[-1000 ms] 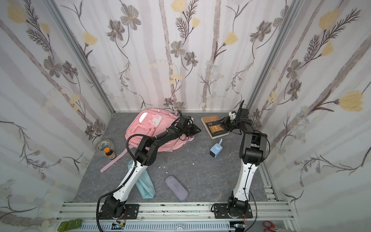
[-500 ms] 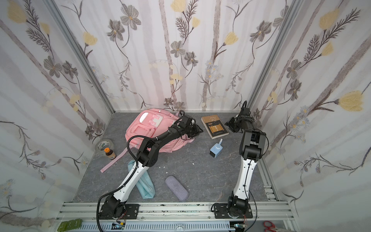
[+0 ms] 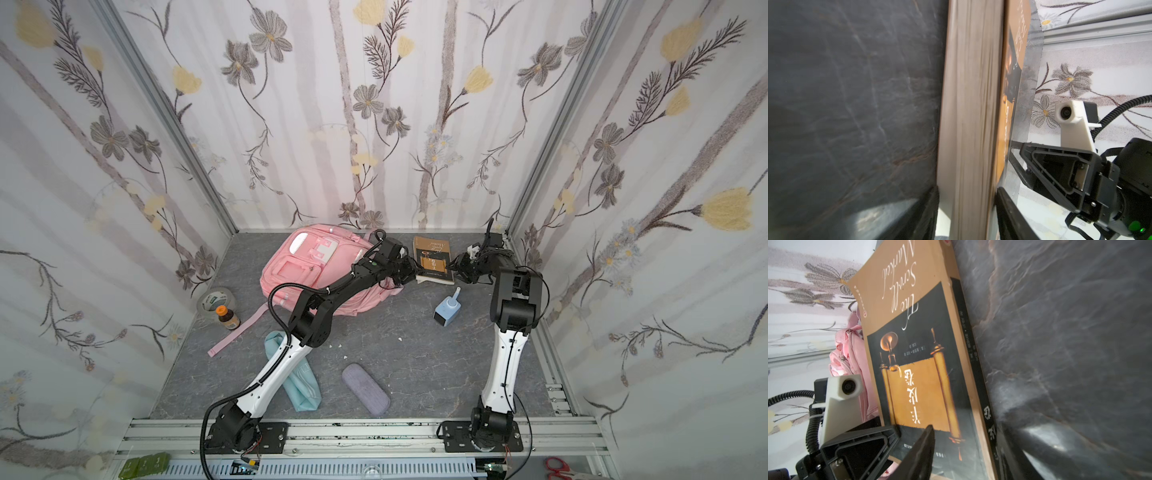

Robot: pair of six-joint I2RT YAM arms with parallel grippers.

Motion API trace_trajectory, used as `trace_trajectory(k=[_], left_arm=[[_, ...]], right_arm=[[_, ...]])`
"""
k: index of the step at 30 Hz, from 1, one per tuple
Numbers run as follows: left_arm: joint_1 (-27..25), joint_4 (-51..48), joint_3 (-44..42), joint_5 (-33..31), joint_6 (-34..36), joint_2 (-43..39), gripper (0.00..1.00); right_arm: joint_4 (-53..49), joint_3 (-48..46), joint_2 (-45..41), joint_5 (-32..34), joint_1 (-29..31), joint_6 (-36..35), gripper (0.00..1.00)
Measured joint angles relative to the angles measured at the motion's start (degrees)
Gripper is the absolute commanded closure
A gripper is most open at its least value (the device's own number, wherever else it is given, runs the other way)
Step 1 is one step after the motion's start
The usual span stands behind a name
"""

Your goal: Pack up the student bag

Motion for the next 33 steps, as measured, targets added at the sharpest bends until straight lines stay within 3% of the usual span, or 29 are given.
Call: trace_trajectory(k=[6, 11, 16, 20, 33], left_arm=[[0.48, -1.27, 0.00, 0.46, -0.09, -0.09, 0.68], [0.96, -1.55, -0.61, 0.57, 0.02, -0.59, 0.92], [1.46, -1.18, -1.14, 1.42, -0.09, -1.01, 0.94], [1.73, -0.57, -1.77, 2.43, -1.40, -1.57, 0.97], [2.45, 7.10, -4.79, 4.57, -13.29, -3.43, 0.97]], right_arm=[[3.58, -3.13, -0.83, -3.85, -0.07, 1.46, 0.53], [7.76, -7.30, -2.08, -7.10, -0.07, 4.02, 0.53], [9.68, -8.50, -2.21, -8.63, -0.20, 5.14, 0.52], [9.77, -8.66, -2.27, -10.08, -0.39, 5.97, 0.46], [15.61, -12.70, -3.17, -14.34, -1.01, 12.17, 0.40]])
